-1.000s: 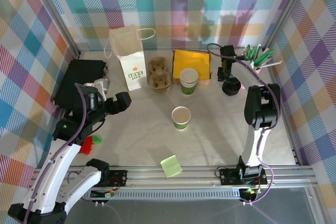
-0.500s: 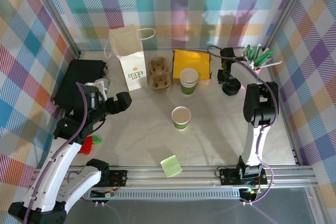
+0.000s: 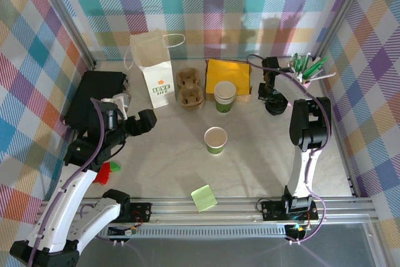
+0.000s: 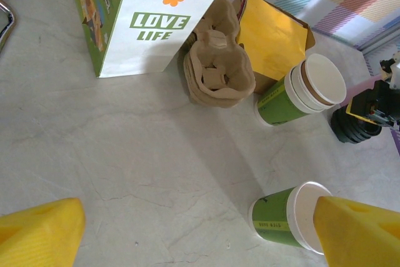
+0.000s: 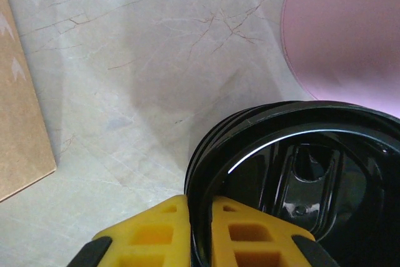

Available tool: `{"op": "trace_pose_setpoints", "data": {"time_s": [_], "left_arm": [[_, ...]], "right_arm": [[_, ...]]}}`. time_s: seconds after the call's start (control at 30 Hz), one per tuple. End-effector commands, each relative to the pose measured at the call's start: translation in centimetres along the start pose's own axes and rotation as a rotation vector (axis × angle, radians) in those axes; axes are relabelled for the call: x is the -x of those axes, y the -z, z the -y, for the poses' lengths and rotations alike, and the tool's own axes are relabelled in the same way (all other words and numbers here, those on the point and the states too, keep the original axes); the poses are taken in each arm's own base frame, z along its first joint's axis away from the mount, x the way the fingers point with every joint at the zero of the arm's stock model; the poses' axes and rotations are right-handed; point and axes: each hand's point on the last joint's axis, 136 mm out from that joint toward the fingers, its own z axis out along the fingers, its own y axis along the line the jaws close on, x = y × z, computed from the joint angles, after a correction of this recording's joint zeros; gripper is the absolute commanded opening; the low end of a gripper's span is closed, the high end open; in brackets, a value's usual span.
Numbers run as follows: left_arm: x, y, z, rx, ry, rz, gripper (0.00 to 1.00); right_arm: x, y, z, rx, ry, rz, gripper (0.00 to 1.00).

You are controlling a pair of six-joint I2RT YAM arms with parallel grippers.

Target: Pack the takeout coffee

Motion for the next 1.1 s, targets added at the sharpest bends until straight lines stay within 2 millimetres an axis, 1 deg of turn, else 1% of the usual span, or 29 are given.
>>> {"op": "trace_pose_setpoints", "data": {"time_s": [0.0, 0.13, 0.33, 0.47, 0.63, 0.67, 0.73, 0.83, 0.97, 1.07], "left_arm": [[0.3, 0.0, 0.5, -0.017, -0.010, 0.009, 0.94], [0.3, 0.1, 0.6, -0.020, -0.010, 0.009, 0.94], [0.5, 0.3, 0.7, -0.025, -0.010, 0.017, 0.94], [0.7, 0.5, 1.0, -0.039, -0.012, 0.025, 0.94], [1.1, 0.7, 1.9, -0.083, -0.006, 0.034, 0.93], [1.2, 0.8, 2.3, -0.101, -0.001, 0.035, 0.93], [1.3, 0.7, 3.1, -0.143, 0.004, 0.032, 0.92], [1.4, 0.4, 5.0, -0.215, -0.009, 0.025, 0.91], [1.0, -0.3, 8.5, -0.296, -0.082, 0.015, 0.90], [0.7, -0.5, 11.7, -0.363, -0.167, 0.036, 0.90]], "right_arm": [[1.0, 1.8, 0.2, 0.022, -0.013, 0.026, 0.12], [1.1, 3.4, 0.3, 0.038, -0.022, 0.047, 0.10], [1.5, 6.9, 0.7, 0.071, -0.038, 0.103, 0.10], [1.4, 10.2, 0.1, 0.158, -0.060, 0.148, 0.08], [0.4, 15.7, -2.2, 0.398, -0.112, 0.194, 0.07], [0.1, 17.1, -3.0, 0.469, -0.122, 0.202, 0.07], [-0.8, 19.1, -3.8, 0.573, -0.167, 0.201, 0.07], [-2.2, 22.4, -6.2, 0.778, -0.214, 0.189, 0.07], [-4.5, 26.4, -9.0, 0.999, -0.260, 0.147, 0.07], [-5.8, 28.6, -10.3, 1.105, -0.292, 0.133, 0.07]]}}
